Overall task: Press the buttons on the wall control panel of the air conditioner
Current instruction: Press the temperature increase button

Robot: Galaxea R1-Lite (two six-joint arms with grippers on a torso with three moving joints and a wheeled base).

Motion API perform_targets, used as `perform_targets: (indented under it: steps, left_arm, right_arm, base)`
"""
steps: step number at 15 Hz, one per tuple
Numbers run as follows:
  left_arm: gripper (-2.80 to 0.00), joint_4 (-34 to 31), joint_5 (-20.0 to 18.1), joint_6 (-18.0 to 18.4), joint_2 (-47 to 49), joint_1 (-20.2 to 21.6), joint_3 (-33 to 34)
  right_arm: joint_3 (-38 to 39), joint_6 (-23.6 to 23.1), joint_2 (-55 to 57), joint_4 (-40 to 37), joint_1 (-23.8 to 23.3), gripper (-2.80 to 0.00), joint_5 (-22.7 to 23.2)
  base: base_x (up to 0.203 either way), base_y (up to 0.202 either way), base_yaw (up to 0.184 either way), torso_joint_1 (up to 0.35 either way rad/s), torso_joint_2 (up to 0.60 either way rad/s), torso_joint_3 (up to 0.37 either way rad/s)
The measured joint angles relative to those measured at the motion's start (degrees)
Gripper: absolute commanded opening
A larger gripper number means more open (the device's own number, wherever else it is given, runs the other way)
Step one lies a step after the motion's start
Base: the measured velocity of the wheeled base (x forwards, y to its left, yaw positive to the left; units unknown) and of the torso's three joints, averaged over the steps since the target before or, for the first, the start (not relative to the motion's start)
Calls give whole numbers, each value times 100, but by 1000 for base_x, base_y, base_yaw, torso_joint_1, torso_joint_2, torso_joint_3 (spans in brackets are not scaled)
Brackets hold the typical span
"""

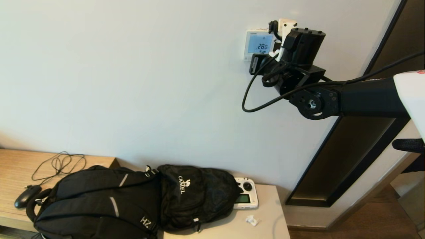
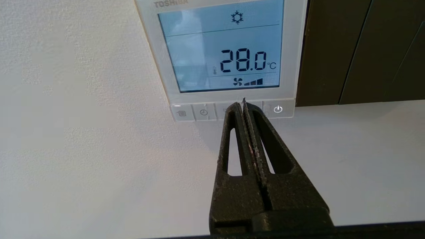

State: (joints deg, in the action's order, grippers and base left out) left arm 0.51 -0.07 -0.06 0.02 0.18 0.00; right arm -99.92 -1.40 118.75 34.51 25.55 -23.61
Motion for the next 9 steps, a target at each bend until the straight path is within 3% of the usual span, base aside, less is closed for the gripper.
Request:
perform_targets:
  steps: [9]
  left_arm:
    - [-280, 0, 0, -1, 0, 0, 0]
  right_arm:
    - [-49, -92, 185, 26, -28, -280, 1]
  base:
    - [0, 0, 0, 0, 0, 0]
